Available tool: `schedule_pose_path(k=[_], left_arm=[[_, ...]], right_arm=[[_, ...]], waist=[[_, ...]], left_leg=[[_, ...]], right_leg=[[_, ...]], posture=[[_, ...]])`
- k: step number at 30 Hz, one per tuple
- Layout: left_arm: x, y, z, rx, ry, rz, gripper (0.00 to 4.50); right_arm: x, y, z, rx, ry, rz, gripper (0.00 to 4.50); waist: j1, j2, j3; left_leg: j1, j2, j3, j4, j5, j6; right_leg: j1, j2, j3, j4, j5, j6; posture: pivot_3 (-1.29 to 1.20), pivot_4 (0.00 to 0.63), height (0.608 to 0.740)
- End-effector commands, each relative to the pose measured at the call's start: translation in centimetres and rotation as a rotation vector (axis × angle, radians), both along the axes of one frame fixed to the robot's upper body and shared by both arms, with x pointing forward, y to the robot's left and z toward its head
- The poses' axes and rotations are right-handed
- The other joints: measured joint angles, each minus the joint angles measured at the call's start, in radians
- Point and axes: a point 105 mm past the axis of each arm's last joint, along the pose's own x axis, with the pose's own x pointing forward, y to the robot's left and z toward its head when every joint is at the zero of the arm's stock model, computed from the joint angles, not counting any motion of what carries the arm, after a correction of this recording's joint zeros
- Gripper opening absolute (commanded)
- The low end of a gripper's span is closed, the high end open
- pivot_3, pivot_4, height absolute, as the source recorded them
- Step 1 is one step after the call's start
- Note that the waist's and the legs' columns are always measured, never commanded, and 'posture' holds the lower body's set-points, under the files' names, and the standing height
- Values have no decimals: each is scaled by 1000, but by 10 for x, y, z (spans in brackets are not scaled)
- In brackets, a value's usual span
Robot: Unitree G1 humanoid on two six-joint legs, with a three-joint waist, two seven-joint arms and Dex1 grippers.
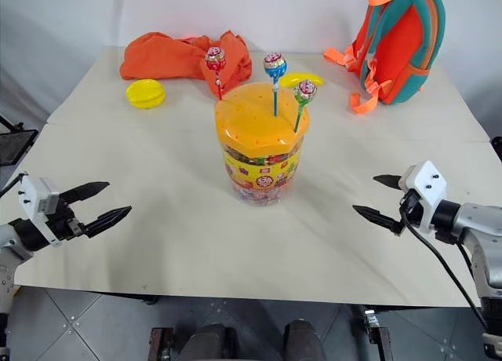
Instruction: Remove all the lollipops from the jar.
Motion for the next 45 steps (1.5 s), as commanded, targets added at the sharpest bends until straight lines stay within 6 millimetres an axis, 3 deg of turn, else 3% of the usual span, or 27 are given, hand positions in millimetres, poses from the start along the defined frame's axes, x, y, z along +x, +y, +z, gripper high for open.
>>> schedule_pose_path(k=[1, 6, 11, 14, 18, 22, 32, 35, 41, 45], left_arm=[[1, 3, 13, -6, -45, 22, 4500], [2, 6, 17, 38, -45, 73, 4500], [-10, -5, 35, 21, -37, -13, 4500], [-11, -4, 53, -10, -58, -52, 4500], [3, -5, 84, 23, -135, -75, 4500], [24, -26, 110, 38, -196, -177, 4500], [79, -93, 150, -77, -310, -455, 4500], [94, -127, 160, -126, -309, -560, 4500], [96, -176, 168, -125, -295, -775, 4500], [95, -190, 172, -107, -276, -839, 4500]], right_arm=[[1, 0, 12, -8, -47, 1, 4474], [2, 0, 17, -2, -52, 4, 4474], [-2, 3, 26, 11, -56, 29, 4474], [-7, 6, 39, 36, -76, 49, 4474], [-20, 14, 61, 95, -115, 91, 4474], [-35, 24, 83, 179, -147, 136, 4474], [-53, 40, 97, 209, -197, 162, 4474], [-53, 38, 98, 215, -218, 133, 4474], [-58, 38, 95, 210, -237, 99, 4474], [-66, 39, 93, 208, -244, 80, 4474]], waist=[[0, 0, 0], [-1, 0, 0], [-1, 0, 0], [1, 0, 0], [4, 0, 0], [7, 0, 0], [3, -1, 1], [2, -2, 1], [2, -3, 2], [1, -4, 2]], left_leg=[[0, 0, 0, 0, 0, 0], [0, 0, 0, 0, 0, 0], [0, 0, 0, 0, 0, 0], [0, 0, 0, 0, 0, 0], [-1, -1, -3, 0, 0, 0], [-1, -2, -5, 0, 0, 0], [-3, -10, -9, 2, 0, 0], [-3, -11, -10, 2, 0, 0], [-6, -13, -12, 2, 0, 0], [-7, -13, -12, 2, 0, 1]], right_leg=[[0, 0, 0, 0, 0, 0], [0, 0, 0, 0, 0, 0], [0, 0, 0, 0, 0, 0], [0, 0, 0, 0, 0, 0], [1, -1, -2, 0, 0, 0], [2, -1, -3, 0, 0, 1], [3, -1, -7, 0, 1, 2], [2, -1, -9, 0, 1, 2], [2, -5, -18, 0, 1, 2], [2, -7, -26, 0, 1, 2]], posture=[[0, 150, 740], [0, 150, 740], [0, 150, 740], [0, 150, 740], [0, 150, 740], [0, 150, 740], [0, 150, 740], [0, 150, 740], [0, 150, 740], [0, 150, 740]])
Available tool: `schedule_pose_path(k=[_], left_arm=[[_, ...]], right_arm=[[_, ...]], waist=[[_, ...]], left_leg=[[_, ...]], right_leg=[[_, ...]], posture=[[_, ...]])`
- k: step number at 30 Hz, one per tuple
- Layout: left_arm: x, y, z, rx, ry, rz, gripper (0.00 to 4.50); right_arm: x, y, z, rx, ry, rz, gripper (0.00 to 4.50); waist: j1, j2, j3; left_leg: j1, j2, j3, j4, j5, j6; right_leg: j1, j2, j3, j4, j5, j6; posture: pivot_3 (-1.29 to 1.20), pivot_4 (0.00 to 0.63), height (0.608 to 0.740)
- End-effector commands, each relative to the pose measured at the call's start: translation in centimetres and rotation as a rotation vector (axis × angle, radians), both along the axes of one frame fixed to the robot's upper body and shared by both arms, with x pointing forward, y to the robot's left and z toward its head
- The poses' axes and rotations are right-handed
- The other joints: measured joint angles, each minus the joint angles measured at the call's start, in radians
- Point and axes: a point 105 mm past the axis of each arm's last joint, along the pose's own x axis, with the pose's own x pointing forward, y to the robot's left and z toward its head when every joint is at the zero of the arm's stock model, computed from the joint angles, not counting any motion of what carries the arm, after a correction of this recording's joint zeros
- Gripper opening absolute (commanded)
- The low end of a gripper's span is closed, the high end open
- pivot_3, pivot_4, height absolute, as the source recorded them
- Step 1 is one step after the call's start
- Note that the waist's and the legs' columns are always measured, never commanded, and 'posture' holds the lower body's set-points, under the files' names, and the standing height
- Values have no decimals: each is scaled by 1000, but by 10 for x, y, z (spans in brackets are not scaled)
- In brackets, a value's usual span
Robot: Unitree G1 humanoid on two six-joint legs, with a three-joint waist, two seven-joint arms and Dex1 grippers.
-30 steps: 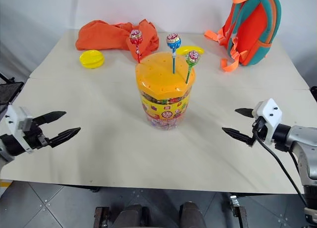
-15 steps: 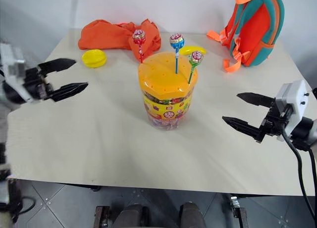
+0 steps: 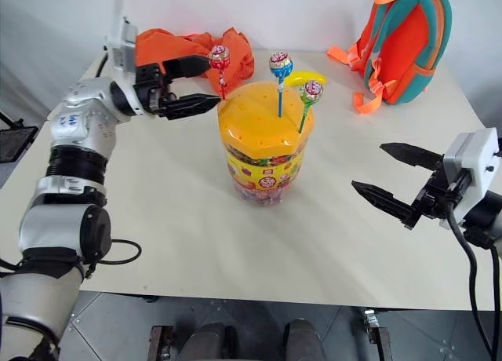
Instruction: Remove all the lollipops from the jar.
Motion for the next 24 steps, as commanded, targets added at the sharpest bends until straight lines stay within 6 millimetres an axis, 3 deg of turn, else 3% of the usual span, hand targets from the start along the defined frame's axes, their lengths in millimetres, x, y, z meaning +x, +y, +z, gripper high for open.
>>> schedule_pose_path(k=[1, 4, 12, 17, 21, 24], left_arm=[[-6, -3, 14, 27, -58, -44, 4500], [-7, -6, 18, 9, -21, -78, 3873], [-8, -14, 18, 41, 17, -121, 1430], [-9, -19, 28, 21, 10, -128, 30], [-10, -21, 43, -2, -43, -111, 30], [-11, -20, 74, -62, -113, -47, 30]], right_arm=[[-12, 2, 11, 2, -67, -11, 4474], [-15, 2, 10, 7, -70, -26, 4500], [-22, 2, 11, 10, -76, -45, 4500], [-23, 0, 17, 10, -84, -46, 4500], [-21, -2, 19, 3, -92, -49, 4500], [-18, -3, 21, 0, -97, -50, 4500]], waist=[[-1, 0, 0], [1, 0, 0], [3, 0, 0], [5, 0, 0], [12, 0, 0], [21, -1, 1]], left_leg=[[0, 0, 0, 0, 0, 0], [0, 0, 0, 0, 0, 0], [-5, -2, -1, 3, 0, 1], [-10, -2, -4, 9, 0, 1], [-11, -2, -5, 10, 0, 2], [-11, -2, -4, 11, 0, 2]], right_leg=[[0, 0, -1, 0, 0, 0], [0, -1, -2, 0, 0, 0], [0, -3, -7, 0, 0, 0], [0, -3, -12, 0, 0, 0], [0, -4, -14, 0, 0, 0], [0, -4, -14, 0, 0, 0]], posture=[[0, 150, 740], [0, 150, 740], [0, 150, 740], [0, 150, 740], [0, 150, 740], [0, 150, 740]])
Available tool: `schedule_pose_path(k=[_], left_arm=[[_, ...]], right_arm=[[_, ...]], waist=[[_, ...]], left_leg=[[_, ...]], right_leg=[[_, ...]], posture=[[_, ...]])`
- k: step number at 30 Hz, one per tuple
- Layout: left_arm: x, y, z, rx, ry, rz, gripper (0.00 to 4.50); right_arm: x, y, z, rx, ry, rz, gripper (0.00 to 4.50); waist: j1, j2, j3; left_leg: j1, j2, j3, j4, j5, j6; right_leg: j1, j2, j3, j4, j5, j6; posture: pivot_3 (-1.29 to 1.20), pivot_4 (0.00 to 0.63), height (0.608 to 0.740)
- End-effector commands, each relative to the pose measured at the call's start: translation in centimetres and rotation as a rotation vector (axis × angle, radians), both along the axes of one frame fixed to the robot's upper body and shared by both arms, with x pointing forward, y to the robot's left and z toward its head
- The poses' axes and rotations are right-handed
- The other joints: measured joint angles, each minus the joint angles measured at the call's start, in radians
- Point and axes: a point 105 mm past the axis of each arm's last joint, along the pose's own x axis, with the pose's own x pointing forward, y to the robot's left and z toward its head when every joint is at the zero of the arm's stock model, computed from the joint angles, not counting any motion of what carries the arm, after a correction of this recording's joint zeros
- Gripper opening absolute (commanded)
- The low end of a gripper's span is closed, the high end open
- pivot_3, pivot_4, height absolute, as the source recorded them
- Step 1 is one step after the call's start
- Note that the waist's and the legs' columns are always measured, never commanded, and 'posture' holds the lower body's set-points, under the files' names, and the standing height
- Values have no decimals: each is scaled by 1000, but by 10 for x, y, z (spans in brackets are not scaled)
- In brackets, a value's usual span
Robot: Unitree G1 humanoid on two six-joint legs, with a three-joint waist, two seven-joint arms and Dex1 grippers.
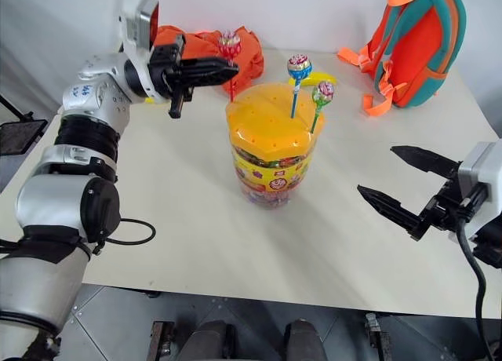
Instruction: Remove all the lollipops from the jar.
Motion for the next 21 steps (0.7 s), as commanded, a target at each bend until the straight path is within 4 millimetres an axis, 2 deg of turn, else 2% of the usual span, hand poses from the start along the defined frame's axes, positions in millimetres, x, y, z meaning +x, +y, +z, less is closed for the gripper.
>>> schedule_pose_path(k=[1, 4, 6, 7, 10, 15, 18, 20, 21], left_arm=[[-5, 1, 45, -83, -118, 60, 30], [5, 17, 70, -159, -136, 245, 30], [14, 26, 73, -156, -116, 353, 30], [23, 37, 67, -110, -69, 451, 30], [46, 92, 32, 34, 141, 757, 30], [46, 176, -49, 273, 388, 1113, 30], [28, 223, -104, 435, 569, 1322, 30], [4, 253, -148, 594, 704, 1431, 30], [-7, 262, -164, 658, 742, 1459, 30]], right_arm=[[-2, -4, 13, -10, -54, -9, 4500], [1, -3, 15, -14, -57, 3, 4500], [1, -4, 16, -16, -57, 9, 4500], [1, -4, 16, -16, -58, 11, 4500], [3, -7, 16, -24, -48, 19, 4500], [10, -8, 15, -32, -37, 40, 4500], [15, -5, 15, -37, -34, 65, 4500], [20, -2, 14, -37, -30, 86, 4500], [22, -1, 14, -38, -29, 95, 4500]], waist=[[6, -1, 0], [7, -1, 0], [6, -1, 0], [5, -1, 0], [-5, -1, 0], [-20, 0, 0], [-20, -1, 1], [-23, -1, 1], [-24, -1, 1]], left_leg=[[0, 0, 0, 1, 0, 0], [0, 0, 0, 1, -1, 1], [0, 0, 0, 1, -1, 1], [0, 0, 0, 1, -1, 1], [1, 0, 1, 1, -1, 1], [3, 1, -6, 0, -1, 1], [3, 1, -10, 1, -1, 1], [2, 0, -11, 1, -1, 1], [2, 0, -11, 1, -1, 1]], right_leg=[[0, 0, 0, 0, 0, 0], [0, 0, 0, 0, 0, 0], [0, 0, 0, 1, 0, 0], [0, 0, 0, 1, 0, 0], [0, 0, 0, 1, 0, 0], [-1, -1, 0, 8, 0, 0], [-2, -1, 0, 9, 0, 0], [-2, -1, 0, 9, 0, 0], [-2, -1, 0, 9, 0, 0]], posture=[[0, 150, 740], [0, 150, 740], [0, 150, 740], [0, 150, 740], [0, 150, 740], [0, 150, 740], [0, 150, 740], [0, 150, 740], [0, 150, 740]])
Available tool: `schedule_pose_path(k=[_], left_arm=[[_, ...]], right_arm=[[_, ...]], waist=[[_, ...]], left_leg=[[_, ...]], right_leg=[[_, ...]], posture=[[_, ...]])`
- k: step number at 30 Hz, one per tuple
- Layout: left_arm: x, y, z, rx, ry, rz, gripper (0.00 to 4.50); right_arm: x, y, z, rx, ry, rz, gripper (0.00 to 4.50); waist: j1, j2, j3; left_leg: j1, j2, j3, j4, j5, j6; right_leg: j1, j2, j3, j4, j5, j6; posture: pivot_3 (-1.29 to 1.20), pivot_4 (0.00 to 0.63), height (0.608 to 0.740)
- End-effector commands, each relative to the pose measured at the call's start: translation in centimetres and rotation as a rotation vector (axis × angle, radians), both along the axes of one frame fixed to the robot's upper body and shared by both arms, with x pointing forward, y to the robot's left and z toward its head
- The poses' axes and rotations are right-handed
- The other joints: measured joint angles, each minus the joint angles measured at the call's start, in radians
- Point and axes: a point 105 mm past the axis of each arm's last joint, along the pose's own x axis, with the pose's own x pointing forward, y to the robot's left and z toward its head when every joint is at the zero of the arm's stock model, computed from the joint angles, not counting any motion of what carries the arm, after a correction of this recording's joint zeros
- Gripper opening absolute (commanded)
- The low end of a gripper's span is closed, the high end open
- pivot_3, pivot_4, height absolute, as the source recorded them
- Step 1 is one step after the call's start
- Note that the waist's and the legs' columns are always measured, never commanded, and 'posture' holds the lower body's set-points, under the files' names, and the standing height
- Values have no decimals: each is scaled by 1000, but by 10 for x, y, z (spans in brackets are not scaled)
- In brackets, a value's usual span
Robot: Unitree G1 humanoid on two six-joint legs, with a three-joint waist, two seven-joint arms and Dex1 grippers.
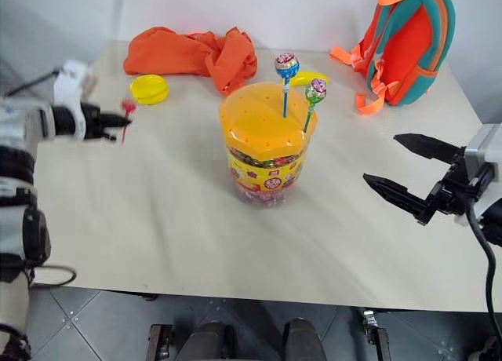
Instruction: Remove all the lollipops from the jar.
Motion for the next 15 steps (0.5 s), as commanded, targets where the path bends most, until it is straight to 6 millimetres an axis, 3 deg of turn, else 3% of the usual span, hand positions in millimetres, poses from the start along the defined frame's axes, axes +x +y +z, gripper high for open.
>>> schedule_pose_path(k=[1, 5, 8, 15], left_arm=[[-32, 28, -27, 128, 155, 115, 30], [-43, 34, -35, 157, 182, 175, 30], [-44, 31, -28, 134, 169, 183, 697], [-45, 23, -12, 131, 135, 164, 2788]], right_arm=[[4, 3, 6, -23, -28, 32, 4500], [11, 6, 7, -35, -28, 61, 4500], [16, 7, 10, -43, -32, 75, 4500], [18, 8, 10, -46, -33, 93, 4500]], waist=[[0, 0, 0], [12, 1, 0], [16, 1, 0], [16, 1, 0]], left_leg=[[0, 0, 0, 0, 0, 0], [0, 1, -3, 1, 0, 0], [0, 0, -4, 2, 0, 0], [-1, 0, -4, 1, 0, 0]], right_leg=[[0, 0, 0, 0, 0, 0], [2, -2, 0, 0, 0, 0], [3, -2, 1, 0, 0, 0], [3, -2, 0, 0, 0, 0]], posture=[[0, 150, 740], [0, 150, 740], [0, 150, 740], [0, 150, 740]])
